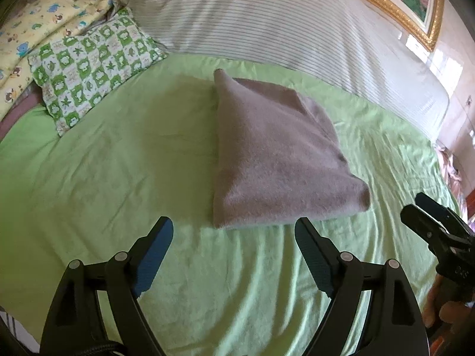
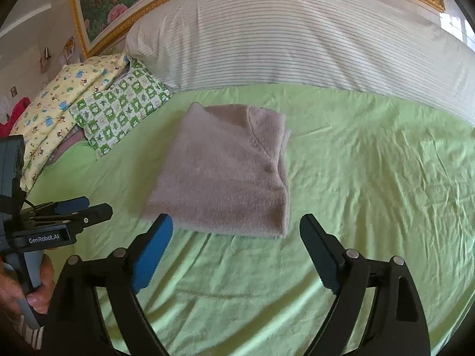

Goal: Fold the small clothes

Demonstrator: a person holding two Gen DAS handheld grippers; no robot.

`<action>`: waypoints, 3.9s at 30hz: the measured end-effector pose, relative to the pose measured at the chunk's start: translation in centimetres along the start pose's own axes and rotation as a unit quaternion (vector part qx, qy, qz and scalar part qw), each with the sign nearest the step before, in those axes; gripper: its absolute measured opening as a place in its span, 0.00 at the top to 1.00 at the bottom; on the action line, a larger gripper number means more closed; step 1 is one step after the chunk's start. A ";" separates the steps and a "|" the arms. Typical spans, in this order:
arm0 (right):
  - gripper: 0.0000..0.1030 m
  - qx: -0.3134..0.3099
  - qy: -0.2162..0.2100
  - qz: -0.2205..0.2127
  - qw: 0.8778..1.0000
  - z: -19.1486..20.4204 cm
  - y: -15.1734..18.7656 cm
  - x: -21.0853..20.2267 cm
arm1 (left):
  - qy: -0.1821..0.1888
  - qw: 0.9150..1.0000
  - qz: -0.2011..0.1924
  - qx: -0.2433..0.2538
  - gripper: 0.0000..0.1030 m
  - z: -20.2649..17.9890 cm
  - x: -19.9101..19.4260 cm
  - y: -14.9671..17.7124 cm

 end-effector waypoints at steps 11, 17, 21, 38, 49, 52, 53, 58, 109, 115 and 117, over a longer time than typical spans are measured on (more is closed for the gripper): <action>0.10 0.004 0.005 0.031 0.999 -0.7 1.4 2.8 | -0.022 0.999 0.017 0.019 0.18 -0.8 2.9 1.5; 0.10 0.024 0.004 0.041 0.999 -1.4 1.9 3.7 | -0.035 0.999 0.026 0.019 0.18 -0.7 3.8 1.4; 0.10 0.020 0.011 0.044 0.999 -1.5 1.8 4.0 | -0.039 0.999 0.026 0.021 0.18 -0.8 4.1 1.2; 0.10 -0.006 0.007 0.046 0.999 -0.7 1.5 5.0 | -0.070 0.997 0.016 0.040 0.17 -0.9 5.0 1.0; 0.10 -0.012 0.008 0.046 0.999 -0.8 1.3 5.3 | -0.077 0.996 0.009 0.047 0.17 -0.8 5.2 0.9; 0.10 -0.011 0.008 0.043 0.999 -0.9 1.3 5.3 | -0.077 0.996 0.007 0.049 0.17 -0.9 5.1 0.8; 0.10 -0.011 0.009 0.043 0.999 -0.9 1.3 5.2 | -0.076 0.996 0.006 0.049 0.17 -0.9 5.0 0.7; 0.10 -0.012 0.008 0.044 0.999 -1.0 1.2 5.3 | -0.074 0.996 0.006 0.046 0.17 -0.9 4.9 0.6; 0.09 -0.008 0.007 0.022 1.000 0.0 -0.8 5.5 | -0.098 0.995 0.011 0.030 0.16 -1.3 4.1 -0.5; 0.09 -0.010 0.007 0.018 1.000 0.1 -1.3 5.4 | -0.111 0.993 0.003 0.029 0.16 -1.2 3.8 -0.8; 0.09 -0.008 0.006 0.018 1.000 0.0 -1.4 5.5 | -0.113 0.993 0.000 0.030 0.16 -1.2 3.7 -0.9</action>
Point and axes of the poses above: each gripper's, at about its wrist camera, not at the fingertips, and x roughly the way its jaws point, z to its left, y to its underside, the point moved 1 cm from there along x, roughly the way its jaws point, and after that the axes turned 9 degrees about -y, right-handed, at the moved point
